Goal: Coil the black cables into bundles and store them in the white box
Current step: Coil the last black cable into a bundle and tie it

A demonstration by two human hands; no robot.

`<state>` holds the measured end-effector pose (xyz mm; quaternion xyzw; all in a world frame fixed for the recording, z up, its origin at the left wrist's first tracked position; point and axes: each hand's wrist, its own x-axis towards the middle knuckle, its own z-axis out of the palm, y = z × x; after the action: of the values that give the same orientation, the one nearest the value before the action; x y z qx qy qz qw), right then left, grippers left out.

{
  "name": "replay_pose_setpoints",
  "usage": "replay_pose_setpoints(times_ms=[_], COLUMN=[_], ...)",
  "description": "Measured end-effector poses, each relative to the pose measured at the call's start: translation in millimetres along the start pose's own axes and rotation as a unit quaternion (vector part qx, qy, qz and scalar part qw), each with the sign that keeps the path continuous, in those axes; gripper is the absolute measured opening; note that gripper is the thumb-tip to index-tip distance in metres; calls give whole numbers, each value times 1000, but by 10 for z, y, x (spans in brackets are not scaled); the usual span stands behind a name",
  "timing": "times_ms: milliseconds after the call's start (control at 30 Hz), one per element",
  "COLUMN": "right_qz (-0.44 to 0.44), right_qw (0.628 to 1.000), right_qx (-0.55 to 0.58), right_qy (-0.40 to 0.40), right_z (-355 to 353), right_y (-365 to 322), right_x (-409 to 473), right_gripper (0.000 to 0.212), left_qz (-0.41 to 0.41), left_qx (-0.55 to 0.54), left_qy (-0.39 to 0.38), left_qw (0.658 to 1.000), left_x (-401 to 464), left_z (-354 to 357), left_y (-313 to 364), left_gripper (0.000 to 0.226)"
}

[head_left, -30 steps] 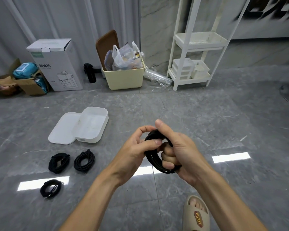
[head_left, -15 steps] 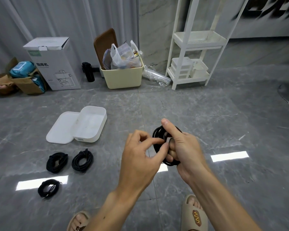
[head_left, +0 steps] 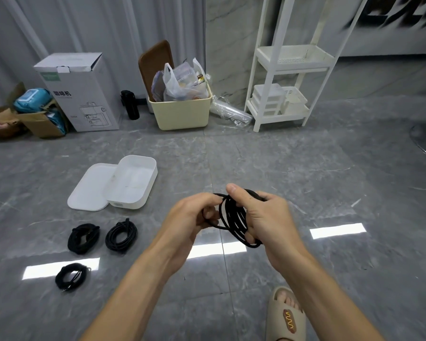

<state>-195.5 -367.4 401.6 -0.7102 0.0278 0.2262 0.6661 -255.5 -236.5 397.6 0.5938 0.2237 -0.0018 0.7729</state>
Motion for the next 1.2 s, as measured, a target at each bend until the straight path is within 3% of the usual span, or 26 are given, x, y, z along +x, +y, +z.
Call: replay_pose_setpoints(times_ms=[133, 267, 400, 500, 700, 933, 1067, 1200], right_qz=[-6, 17, 54, 53, 15, 63, 83, 71], right_qw=[999, 999, 998, 998, 998, 995, 986, 977], right_qx=[-30, -22, -1, -14, -68, 49, 112, 168], right_qy=[34, 24, -31, -30, 9, -68, -91, -107], right_z=[-51, -121, -144, -142, -209, -200, -93, 46], right_y=[8, -36, -46, -22, 25, -30, -19, 49], right_x=[45, 52, 47, 71, 104, 59, 40, 4], right_gripper=[41, 37, 28, 26, 29, 24, 26, 27], left_qz=[-28, 21, 89, 115, 91, 107, 55, 18], left_qx=[-68, 144, 242, 340, 444, 365, 207, 64], left_qy=[17, 53, 110, 154, 118, 83, 49, 113], left_qw=[997, 988, 960, 920, 884, 921, 976, 991], left_x=[38, 56, 98, 117, 99, 133, 149, 169], left_z=[-110, -184, -220, -217, -252, -284, -146, 72], left_y=[35, 77, 45, 43, 70, 1, -97, -159], left_gripper=[27, 18, 15, 21, 25, 28, 28, 32])
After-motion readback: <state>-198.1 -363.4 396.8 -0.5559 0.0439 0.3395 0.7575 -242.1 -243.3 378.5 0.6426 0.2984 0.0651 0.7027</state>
